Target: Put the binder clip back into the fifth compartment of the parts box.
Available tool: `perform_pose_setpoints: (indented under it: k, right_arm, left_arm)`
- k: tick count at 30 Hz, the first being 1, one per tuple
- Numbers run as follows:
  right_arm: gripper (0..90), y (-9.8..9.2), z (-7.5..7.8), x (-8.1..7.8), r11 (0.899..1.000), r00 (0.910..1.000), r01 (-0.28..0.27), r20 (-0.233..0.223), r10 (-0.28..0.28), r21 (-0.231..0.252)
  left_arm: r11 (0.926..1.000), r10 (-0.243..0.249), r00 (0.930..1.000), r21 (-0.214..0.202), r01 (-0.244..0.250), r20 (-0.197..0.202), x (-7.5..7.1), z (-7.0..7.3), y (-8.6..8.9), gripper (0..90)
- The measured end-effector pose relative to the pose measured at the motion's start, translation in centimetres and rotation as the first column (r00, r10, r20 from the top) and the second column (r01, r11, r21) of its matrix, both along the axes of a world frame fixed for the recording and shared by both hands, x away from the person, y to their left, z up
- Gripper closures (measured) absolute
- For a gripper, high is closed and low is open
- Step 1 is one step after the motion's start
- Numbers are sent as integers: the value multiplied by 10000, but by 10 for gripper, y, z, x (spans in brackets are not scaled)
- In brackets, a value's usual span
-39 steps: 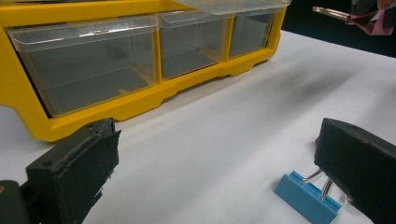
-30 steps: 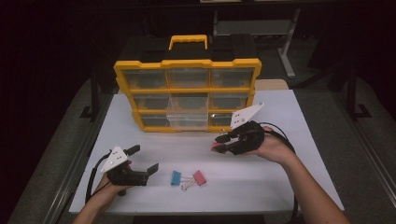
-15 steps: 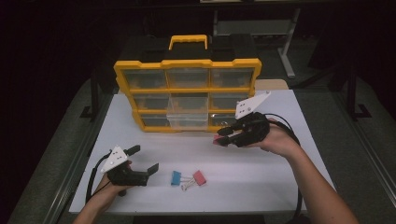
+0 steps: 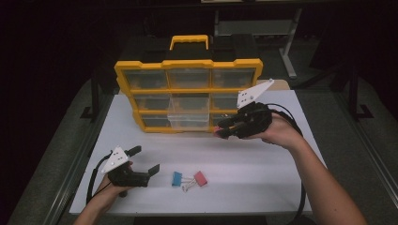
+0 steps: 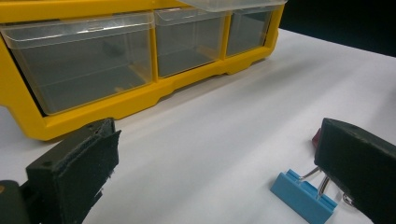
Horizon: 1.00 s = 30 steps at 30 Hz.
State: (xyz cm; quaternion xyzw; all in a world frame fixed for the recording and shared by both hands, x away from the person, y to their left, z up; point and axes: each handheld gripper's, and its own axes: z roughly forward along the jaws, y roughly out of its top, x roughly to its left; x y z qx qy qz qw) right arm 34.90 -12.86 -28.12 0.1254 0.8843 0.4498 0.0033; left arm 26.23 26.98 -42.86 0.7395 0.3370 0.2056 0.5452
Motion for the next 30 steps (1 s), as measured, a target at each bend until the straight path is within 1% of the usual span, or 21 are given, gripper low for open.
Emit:
perform_pose_setpoints:
  k: [1,3,4,5,6,8,10,11,13,17,20,21,22,24,25,27,29,30]
  right_arm:
    - [643,0,2,1,10000,10000,-21,90,21,-10]
    - [643,0,6,2,10000,10000,-15,90,15,16]
    - [643,0,8,3,10000,9998,-43,198,43,20]
    - [643,1,10,3,10000,9999,-33,155,32,70]
    - [643,0,12,4,9999,9997,-81,224,79,75]
    - [643,1,17,4,9999,10000,-31,82,30,158]
    - [643,2,21,7,9998,9998,-107,174,104,154]
    - [643,2,24,7,9998,9999,-100,67,99,181]
    - [643,3,27,10,9995,9997,-166,180,161,250]
    - [643,6,33,14,9993,9996,-213,165,208,294]
    - [643,11,39,18,9986,9996,-268,106,263,449]
    - [643,13,40,19,9987,9995,-292,159,286,416]
    - [643,14,41,19,9986,9994,-322,139,317,418]
    - [643,18,43,21,9982,9988,-425,265,414,422]
    - [643,19,44,21,9980,9990,-424,162,417,464]
    - [643,23,47,22,9981,9988,-443,214,434,418]
    - [643,25,48,23,9977,9988,-471,164,464,479]
    - [643,26,49,24,9976,9985,-517,223,507,461]
  left_arm:
    - [10000,-20,10000,22,20,11,0,0,0,0]
    - [10000,-25,10000,45,25,-3,0,0,0,0]
    - [10000,-23,10000,37,23,-7,0,0,0,0]
    - [10000,-25,10000,47,25,-27,0,0,0,0]
    - [10000,-34,10000,46,34,-27,-1,0,0,0]
    - [10000,-31,10000,-6,31,-18,-1,0,0,0]
    - [10000,-8,10000,-15,8,-29,-1,0,0,0]
    - [10000,2,10000,-59,-3,-44,-1,0,-1,0]
    - [10000,-7,10000,-59,6,-28,-1,0,-1,0]
    - [10000,-4,10000,-4,4,-65,0,0,0,0]
    - [9999,19,10000,-98,-20,-49,-1,0,-1,0]
    - [10000,-7,10000,3,7,-36,-1,0,0,0]
    - [10000,-2,10000,-4,2,-38,-1,0,0,0]
    - [10000,-8,10000,-1,8,-32,-1,0,0,0]
    - [10000,-22,10000,27,22,-17,-1,0,0,0]
    - [10000,-55,10000,41,55,36,0,0,0,0]
    - [10000,-36,10000,17,36,7,0,0,0,0]
    - [10000,-19,10000,21,19,-67,-1,0,0,0]
